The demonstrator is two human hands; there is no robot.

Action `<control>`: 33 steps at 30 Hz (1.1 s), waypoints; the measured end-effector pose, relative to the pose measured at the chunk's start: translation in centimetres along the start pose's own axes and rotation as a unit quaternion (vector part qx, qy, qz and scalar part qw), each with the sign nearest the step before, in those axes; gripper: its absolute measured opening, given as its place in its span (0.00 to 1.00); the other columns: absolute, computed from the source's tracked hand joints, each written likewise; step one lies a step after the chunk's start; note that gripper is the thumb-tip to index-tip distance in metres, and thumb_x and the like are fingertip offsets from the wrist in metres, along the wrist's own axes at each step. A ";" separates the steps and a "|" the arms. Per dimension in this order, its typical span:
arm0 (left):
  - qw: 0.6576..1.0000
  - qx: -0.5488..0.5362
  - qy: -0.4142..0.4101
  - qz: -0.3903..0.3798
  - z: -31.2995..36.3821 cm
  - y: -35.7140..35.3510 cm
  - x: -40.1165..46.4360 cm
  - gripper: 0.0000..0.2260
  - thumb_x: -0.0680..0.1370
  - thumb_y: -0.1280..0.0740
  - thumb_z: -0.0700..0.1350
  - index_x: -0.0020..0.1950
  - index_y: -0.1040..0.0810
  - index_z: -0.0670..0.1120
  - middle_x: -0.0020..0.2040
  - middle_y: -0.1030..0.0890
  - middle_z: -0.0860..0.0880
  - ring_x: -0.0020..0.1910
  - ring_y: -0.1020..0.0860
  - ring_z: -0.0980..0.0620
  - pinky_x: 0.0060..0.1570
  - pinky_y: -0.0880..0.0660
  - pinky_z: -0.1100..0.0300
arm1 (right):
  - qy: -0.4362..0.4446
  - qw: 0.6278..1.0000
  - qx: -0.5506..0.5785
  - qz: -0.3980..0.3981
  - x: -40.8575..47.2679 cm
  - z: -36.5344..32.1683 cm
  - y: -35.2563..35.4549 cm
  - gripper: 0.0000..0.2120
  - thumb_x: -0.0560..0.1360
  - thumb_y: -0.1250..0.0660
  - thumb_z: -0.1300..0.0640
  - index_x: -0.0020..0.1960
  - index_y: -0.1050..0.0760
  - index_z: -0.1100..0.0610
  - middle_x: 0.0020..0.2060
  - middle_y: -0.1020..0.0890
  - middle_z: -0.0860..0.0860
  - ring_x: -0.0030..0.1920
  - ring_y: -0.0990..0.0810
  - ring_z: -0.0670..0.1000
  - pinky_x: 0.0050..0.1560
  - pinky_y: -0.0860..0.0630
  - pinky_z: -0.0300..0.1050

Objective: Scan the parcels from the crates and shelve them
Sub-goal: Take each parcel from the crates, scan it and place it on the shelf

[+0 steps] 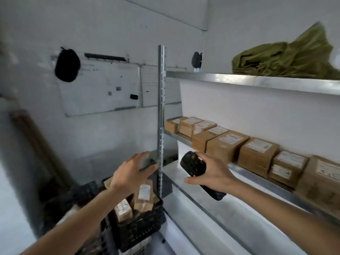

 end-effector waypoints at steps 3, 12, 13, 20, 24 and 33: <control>0.996 0.026 0.076 0.046 -10.8 4.8 -1.9 0.29 0.76 0.34 0.65 0.75 0.30 0.57 0.72 0.25 0.55 0.69 0.25 0.50 0.63 0.27 0.53 | 0.048 0.995 0.011 -0.087 4.6 -6.8 -8.9 0.48 0.62 0.19 0.35 0.77 0.34 0.44 0.65 0.22 0.40 0.65 0.22 0.46 0.65 0.24 0.46; 0.961 0.049 0.262 0.076 -37.8 12.3 -8.5 0.31 0.76 0.36 0.68 0.75 0.30 0.54 0.69 0.23 0.52 0.65 0.23 0.48 0.60 0.24 0.50 | 0.076 0.973 0.003 -0.218 14.9 -20.7 -35.3 0.57 0.53 0.26 0.22 0.75 0.33 0.46 0.68 0.24 0.41 0.66 0.22 0.48 0.62 0.22 0.48; 0.956 0.042 0.278 0.078 -40.4 12.3 -9.1 0.31 0.76 0.36 0.68 0.75 0.29 0.53 0.69 0.23 0.52 0.65 0.23 0.48 0.60 0.24 0.50 | 0.070 0.970 0.011 -0.231 15.4 -21.5 -37.8 0.52 0.55 0.24 0.23 0.73 0.32 0.45 0.66 0.24 0.39 0.65 0.22 0.48 0.61 0.22 0.46; 0.930 0.006 0.362 0.058 -54.8 7.8 -10.4 0.28 0.77 0.35 0.66 0.73 0.28 0.55 0.65 0.21 0.53 0.59 0.22 0.53 0.57 0.22 0.52 | -0.003 0.962 -0.009 -0.274 19.9 -20.4 -53.1 0.37 0.65 0.21 0.36 0.69 0.28 0.48 0.58 0.18 0.46 0.52 0.18 0.48 0.49 0.19 0.45; 0.919 -0.011 0.393 0.016 -61.5 1.5 -8.8 0.27 0.78 0.35 0.64 0.74 0.29 0.55 0.66 0.21 0.53 0.59 0.22 0.53 0.57 0.22 0.52 | -0.045 0.958 -0.033 -0.281 23.0 -16.8 -60.3 0.35 0.61 0.21 0.33 0.62 0.27 0.45 0.53 0.17 0.45 0.49 0.18 0.48 0.50 0.17 0.49; 0.905 -0.062 0.415 -0.072 -71.6 -14.7 -4.6 0.25 0.79 0.35 0.62 0.73 0.28 0.53 0.65 0.21 0.52 0.59 0.21 0.52 0.57 0.21 0.51 | -0.126 0.939 -0.062 -0.313 29.3 -6.7 -74.1 0.37 0.52 0.27 0.29 0.55 0.26 0.47 0.46 0.18 0.45 0.47 0.17 0.51 0.48 0.17 0.53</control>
Point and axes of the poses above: each hand's wrist, its own x-axis towards the middle knuckle, its own y-axis out of the back of the hand, z = x × y, the point moved 7 cm from there along x, towards the middle knuckle
